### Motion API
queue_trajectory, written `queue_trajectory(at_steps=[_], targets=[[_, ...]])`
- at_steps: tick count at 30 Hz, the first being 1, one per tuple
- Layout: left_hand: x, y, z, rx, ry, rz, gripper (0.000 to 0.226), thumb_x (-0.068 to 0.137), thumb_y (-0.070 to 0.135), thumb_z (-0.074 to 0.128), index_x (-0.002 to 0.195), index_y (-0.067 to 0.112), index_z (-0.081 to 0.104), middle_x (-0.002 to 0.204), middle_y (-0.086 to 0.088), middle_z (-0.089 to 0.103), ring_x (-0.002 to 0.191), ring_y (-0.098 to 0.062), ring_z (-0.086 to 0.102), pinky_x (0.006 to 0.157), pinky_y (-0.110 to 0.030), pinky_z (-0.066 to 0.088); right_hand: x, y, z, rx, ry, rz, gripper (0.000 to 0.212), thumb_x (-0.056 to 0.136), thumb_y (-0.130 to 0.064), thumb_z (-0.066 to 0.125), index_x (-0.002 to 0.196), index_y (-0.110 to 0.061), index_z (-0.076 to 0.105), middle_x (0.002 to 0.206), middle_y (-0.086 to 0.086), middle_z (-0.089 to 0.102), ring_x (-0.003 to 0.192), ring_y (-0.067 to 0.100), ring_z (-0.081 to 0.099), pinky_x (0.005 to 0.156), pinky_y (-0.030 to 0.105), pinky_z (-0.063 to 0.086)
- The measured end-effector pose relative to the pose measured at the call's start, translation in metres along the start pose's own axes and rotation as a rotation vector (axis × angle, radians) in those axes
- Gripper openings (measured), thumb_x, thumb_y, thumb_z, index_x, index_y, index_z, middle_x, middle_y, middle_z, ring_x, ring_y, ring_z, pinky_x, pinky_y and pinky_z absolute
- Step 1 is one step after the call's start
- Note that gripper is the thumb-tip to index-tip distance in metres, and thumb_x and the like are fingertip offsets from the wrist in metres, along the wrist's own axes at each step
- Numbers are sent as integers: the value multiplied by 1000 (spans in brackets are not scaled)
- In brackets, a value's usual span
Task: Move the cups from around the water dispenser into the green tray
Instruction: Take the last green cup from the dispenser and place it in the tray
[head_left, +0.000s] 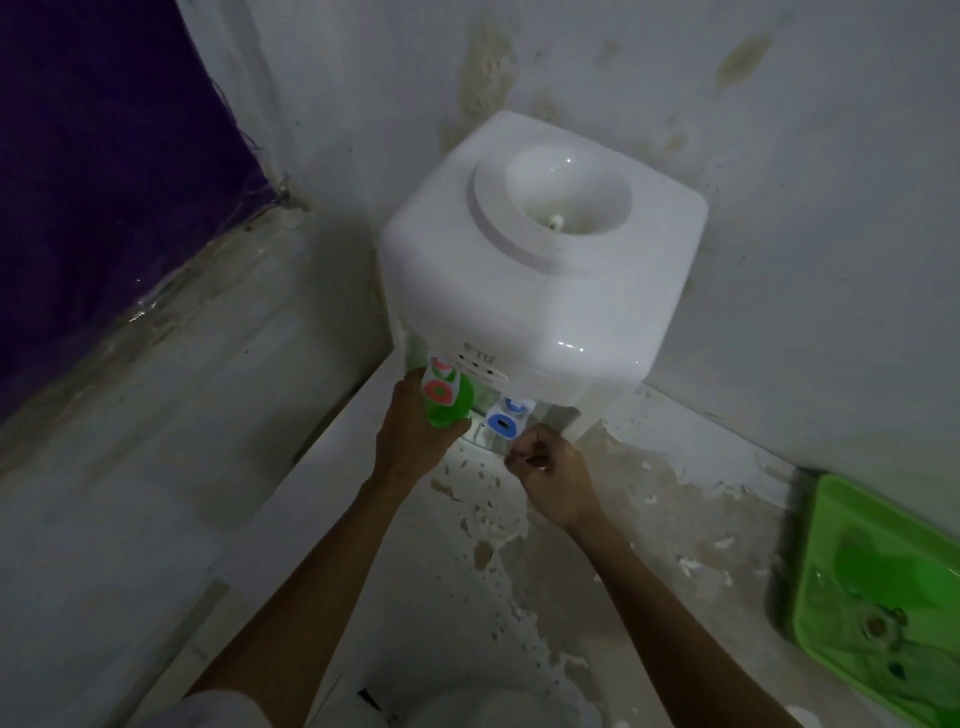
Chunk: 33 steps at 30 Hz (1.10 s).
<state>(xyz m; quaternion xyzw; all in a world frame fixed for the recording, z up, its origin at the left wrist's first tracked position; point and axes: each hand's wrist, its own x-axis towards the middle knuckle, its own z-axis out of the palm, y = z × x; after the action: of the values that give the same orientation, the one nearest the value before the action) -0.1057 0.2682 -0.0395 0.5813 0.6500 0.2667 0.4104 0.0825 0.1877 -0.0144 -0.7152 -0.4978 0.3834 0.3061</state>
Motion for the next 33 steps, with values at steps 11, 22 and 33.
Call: queue_trajectory(at_steps=[11, 22, 33], targets=[[-85, -15, -6, -51, -38, -49, 81, 61, 32, 91, 129, 28, 48, 125, -1, 58, 110, -22, 57, 90, -39, 52, -47, 24, -15, 51, -34, 93, 12, 83, -12, 74, 91, -6, 68, 87, 6, 69, 76, 16, 64, 64, 13, 47], [-177, 81, 90, -148, -316, 203, 73, 59, 30, 92, 121, 36, 54, 117, 8, 65, 105, -11, 64, 83, -27, 57, -137, 80, -114, 468, 101, 367, 20, 95, -17, 58, 106, 1, 61, 98, 20, 68, 75, 25, 62, 59, 24, 49], [-274, 198, 245, -239, -571, 405, 78, 63, 24, 92, 129, 29, 49, 120, 7, 64, 105, -5, 65, 83, -23, 57, -220, 164, -259, 1215, 155, 504, 55, 94, -52, 52, 128, -10, 65, 126, 20, 69, 115, 38, 65, 107, 50, 48]])
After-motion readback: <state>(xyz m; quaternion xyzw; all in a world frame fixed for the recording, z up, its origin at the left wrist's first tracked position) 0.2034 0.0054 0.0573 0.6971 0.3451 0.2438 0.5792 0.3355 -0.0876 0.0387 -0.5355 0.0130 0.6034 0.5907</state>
